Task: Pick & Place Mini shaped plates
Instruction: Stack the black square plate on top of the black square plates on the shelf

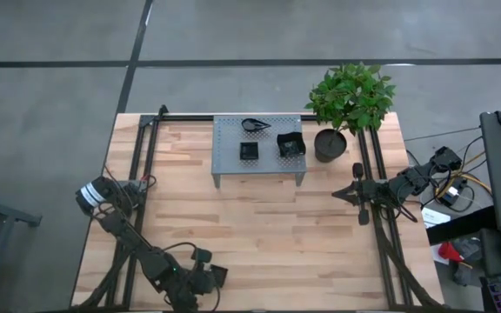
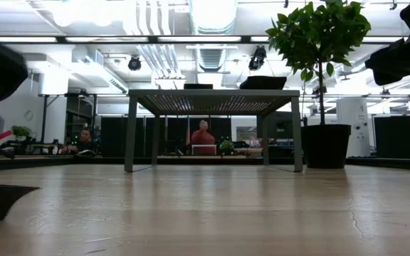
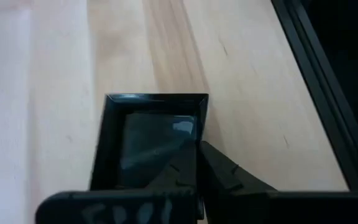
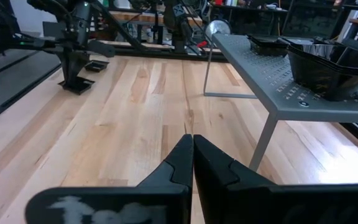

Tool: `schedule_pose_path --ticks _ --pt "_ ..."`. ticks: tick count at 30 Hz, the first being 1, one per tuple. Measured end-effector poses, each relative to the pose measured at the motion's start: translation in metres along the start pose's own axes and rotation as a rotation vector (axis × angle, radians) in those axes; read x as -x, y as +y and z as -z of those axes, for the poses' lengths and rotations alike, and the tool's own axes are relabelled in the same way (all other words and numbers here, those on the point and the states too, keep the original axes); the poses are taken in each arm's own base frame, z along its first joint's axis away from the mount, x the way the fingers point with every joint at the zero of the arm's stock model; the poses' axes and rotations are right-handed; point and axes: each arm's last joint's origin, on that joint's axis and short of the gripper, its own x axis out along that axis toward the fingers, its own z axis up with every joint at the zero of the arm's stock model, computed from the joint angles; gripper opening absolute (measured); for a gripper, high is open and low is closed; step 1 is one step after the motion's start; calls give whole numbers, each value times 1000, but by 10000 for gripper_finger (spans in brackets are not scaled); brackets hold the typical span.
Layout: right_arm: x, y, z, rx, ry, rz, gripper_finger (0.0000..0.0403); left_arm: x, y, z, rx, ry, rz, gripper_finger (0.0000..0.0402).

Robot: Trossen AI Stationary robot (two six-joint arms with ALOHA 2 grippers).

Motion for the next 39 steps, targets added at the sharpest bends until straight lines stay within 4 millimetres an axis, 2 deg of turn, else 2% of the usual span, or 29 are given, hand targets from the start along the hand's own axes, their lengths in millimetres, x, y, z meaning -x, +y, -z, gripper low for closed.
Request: schedule_pose_path --ticks 5,9,16,21,23,25,29,34,39 --pt "0 0 0 0 0 0 8 9 2 -15 -30 -43 -140 0" --pt "0 0 0 0 0 0 8 17 9 -31 -51 -109 -338 0" --pt "0 0 0 0 0 1 8 28 30 -64 -196 -288 -783 0" --pt "0 0 0 0 0 0 8 37 51 -92 -397 -268 -1165 0" --pt "0 0 0 0 0 0 8 39 62 -100 -453 -210 -1268 0" --pt "0 0 0 0 0 0 8 38 78 -107 -490 -133 -1293 0" --pt "0 0 0 0 0 1 8 38 112 -118 -453 -48 -1277 0" --pt "0 0 0 0 0 1 8 41 155 -128 -418 62 -1160 0" --pt "0 0 0 0 0 0 8 53 194 -137 -383 116 -1040 0"
